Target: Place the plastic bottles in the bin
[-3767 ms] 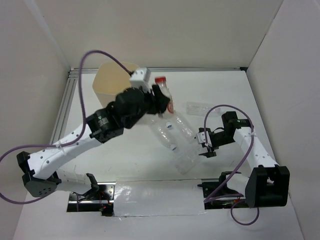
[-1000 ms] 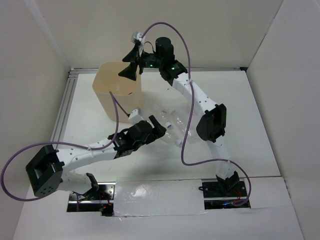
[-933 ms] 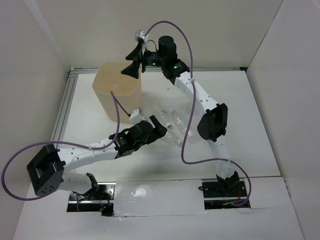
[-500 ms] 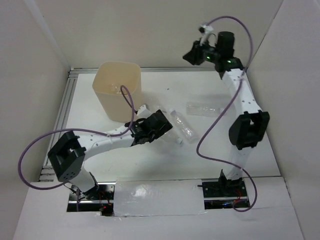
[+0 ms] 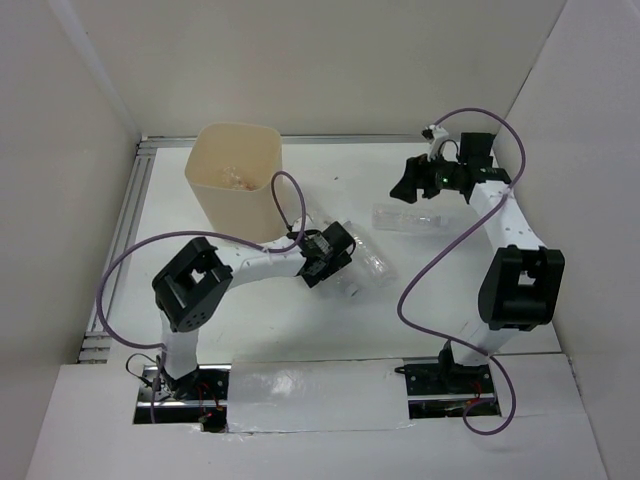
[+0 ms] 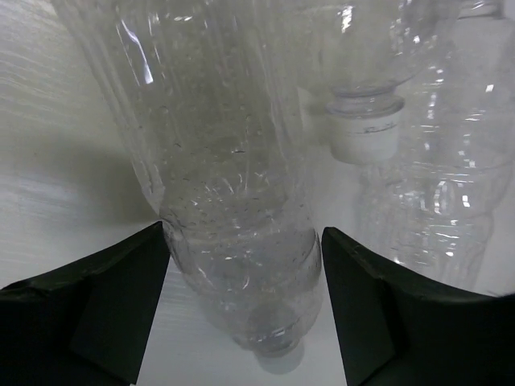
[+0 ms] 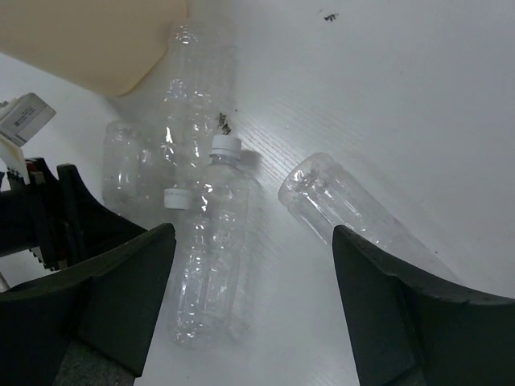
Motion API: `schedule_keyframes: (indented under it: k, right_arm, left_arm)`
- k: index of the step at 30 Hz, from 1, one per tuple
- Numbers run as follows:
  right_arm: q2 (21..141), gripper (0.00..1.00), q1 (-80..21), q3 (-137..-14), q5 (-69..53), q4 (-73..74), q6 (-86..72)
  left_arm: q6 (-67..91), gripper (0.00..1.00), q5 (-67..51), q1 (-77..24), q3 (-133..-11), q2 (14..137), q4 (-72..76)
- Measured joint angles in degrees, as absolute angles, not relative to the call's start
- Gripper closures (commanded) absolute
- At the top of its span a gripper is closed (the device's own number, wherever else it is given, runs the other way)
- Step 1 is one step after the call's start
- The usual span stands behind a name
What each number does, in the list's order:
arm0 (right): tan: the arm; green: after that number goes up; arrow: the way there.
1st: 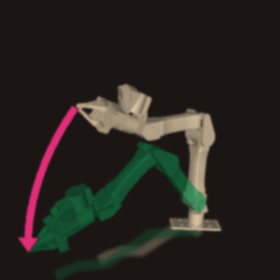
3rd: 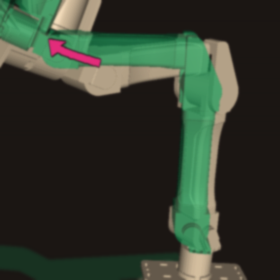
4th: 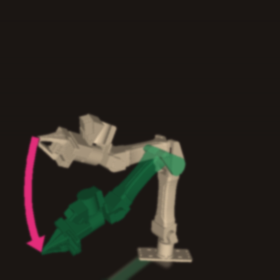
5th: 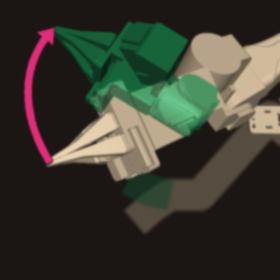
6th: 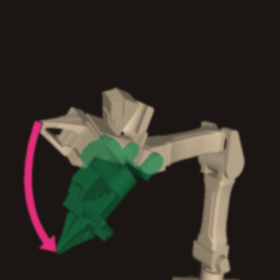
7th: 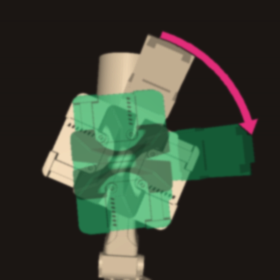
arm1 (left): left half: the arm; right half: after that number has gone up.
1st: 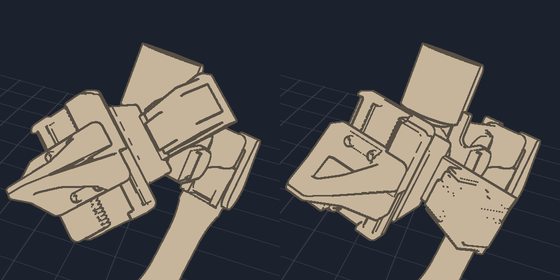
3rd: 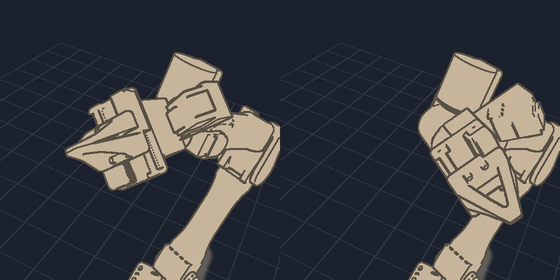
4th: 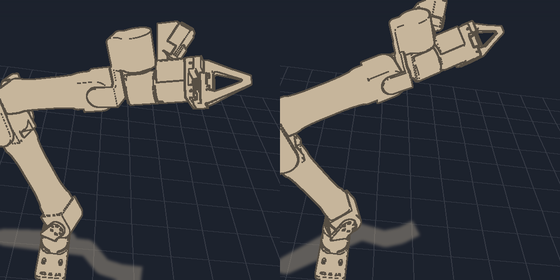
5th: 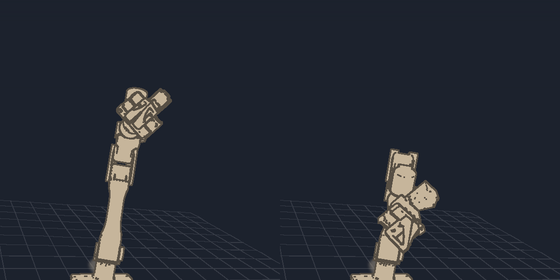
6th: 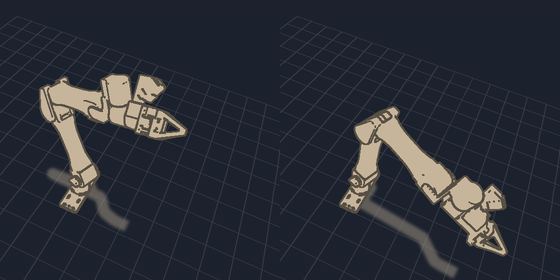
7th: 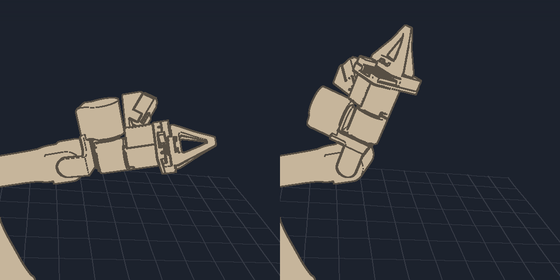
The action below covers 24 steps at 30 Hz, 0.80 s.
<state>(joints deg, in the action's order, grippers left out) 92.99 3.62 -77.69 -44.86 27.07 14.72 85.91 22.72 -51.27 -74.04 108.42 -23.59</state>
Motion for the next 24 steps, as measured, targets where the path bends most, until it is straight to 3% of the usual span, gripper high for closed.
schedule_keyframes:
  k: [2, 4, 5, 10, 14, 15, 17, 19, 21, 23, 24]
  right_arm:
    - [92.8, 0.11, 4.0, -77.6, -45.3, 27.2, 15.1]
    - [92.7, 0.05, 4.3, -77.6, -46.1, 27.5, 15.9]
    - [92.7, 0.00, 4.4, -77.6, -46.4, 27.7, 16.2]
    - [92.7, 0.00, 4.2, -77.6, -47.6, 30.2, 19.9]
    - [92.7, 0.00, 1.8, -77.5, -47.9, 34.0, 24.3]
    - [92.7, 0.03, 1.1, -77.3, -47.8, 34.5, 25.1]
    - [91.9, 0.30, -0.3, -75.9, -47.2, 34.7, 26.5]
    - [90.0, 0.66, -1.5, -73.2, -46.5, 34.6, 27.2]
    - [88.0, 0.92, -2.5, -71.0, -45.3, 34.8, 27.0]
    - [86.4, 0.88, -3.8, -69.2, -43.9, 34.7, 26.5]
    - [85.8, 0.67, -4.3, -68.2, -43.0, 34.7, 26.2]
  left_arm:
    - [85.9, 0.18, 22.2, -51.3, -74.3, 109.4, -24.7]
    - [85.7, 0.30, 21.8, -51.3, -74.4, 110.2, -25.8]
    - [85.8, 0.40, 21.7, -51.3, -74.4, 110.1, -25.8]
    - [83.4, 0.93, 22.3, -52.6, -72.1, 107.5, -26.3]
    - [76.2, 0.99, 24.1, -57.1, -69.8, 100.5, -28.4]
    - [73.2, 0.99, 24.8, -58.4, -69.7, 98.0, -28.4]
    - [66.6, 0.99, 25.8, -61.0, -69.8, 91.6, -26.8]
    - [58.5, 0.99, 26.3, -62.8, -70.9, 85.5, -24.5]
    - [51.0, 0.99, 27.6, -62.6, -73.6, 81.1, -22.1]
    - [44.6, 0.99, 29.2, -59.9, -78.6, 78.9, -20.3]
    - [41.7, 0.99, 30.1, -57.7, -81.3, 78.5, -19.2]
